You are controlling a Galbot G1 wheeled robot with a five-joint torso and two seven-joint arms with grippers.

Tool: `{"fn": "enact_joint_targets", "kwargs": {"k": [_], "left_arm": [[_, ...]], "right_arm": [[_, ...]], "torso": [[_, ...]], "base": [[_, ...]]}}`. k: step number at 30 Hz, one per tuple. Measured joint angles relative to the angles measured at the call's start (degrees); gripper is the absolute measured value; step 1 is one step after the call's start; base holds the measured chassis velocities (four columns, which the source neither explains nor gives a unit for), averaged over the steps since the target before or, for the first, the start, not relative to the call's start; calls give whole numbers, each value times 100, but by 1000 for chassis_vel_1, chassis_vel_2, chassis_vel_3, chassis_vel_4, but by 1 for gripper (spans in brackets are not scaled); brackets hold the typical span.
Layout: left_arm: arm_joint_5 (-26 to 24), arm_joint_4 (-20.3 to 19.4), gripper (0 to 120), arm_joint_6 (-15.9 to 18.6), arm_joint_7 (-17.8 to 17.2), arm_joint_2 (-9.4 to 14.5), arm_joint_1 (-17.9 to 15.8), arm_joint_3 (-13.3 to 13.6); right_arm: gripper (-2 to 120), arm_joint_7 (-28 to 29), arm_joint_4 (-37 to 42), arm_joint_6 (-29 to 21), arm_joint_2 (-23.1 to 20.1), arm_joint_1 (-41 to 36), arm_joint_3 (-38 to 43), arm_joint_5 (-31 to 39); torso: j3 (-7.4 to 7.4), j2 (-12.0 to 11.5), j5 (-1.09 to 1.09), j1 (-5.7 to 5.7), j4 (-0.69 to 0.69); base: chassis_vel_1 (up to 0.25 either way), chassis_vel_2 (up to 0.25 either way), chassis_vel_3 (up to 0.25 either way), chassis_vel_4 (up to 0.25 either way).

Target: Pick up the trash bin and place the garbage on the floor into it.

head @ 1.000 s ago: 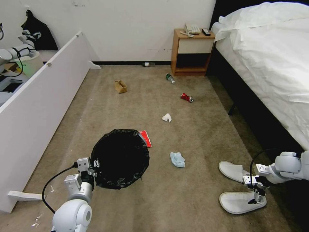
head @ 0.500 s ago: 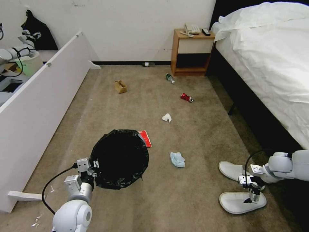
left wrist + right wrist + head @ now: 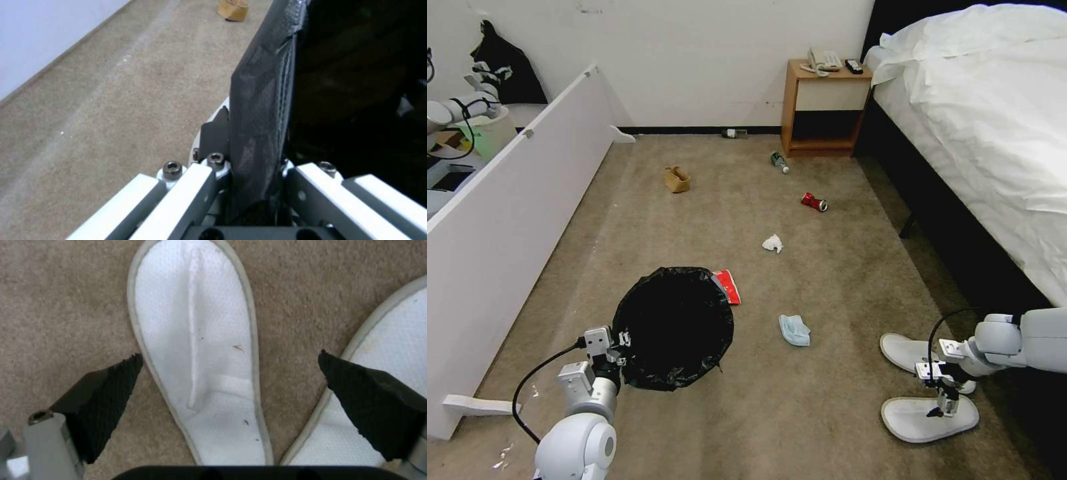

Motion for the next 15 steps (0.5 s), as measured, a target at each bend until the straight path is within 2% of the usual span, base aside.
{"fn": "enact_joint_targets", "kwargs": {"k": [15], "left_arm": [[26, 58, 2, -7, 2, -22, -21, 0]], "right_arm": [[100, -84, -283, 97, -105, -330, 227, -33]], "torso": [[0, 0, 0, 0, 1]], "base": [[0, 0, 0, 0]]}}
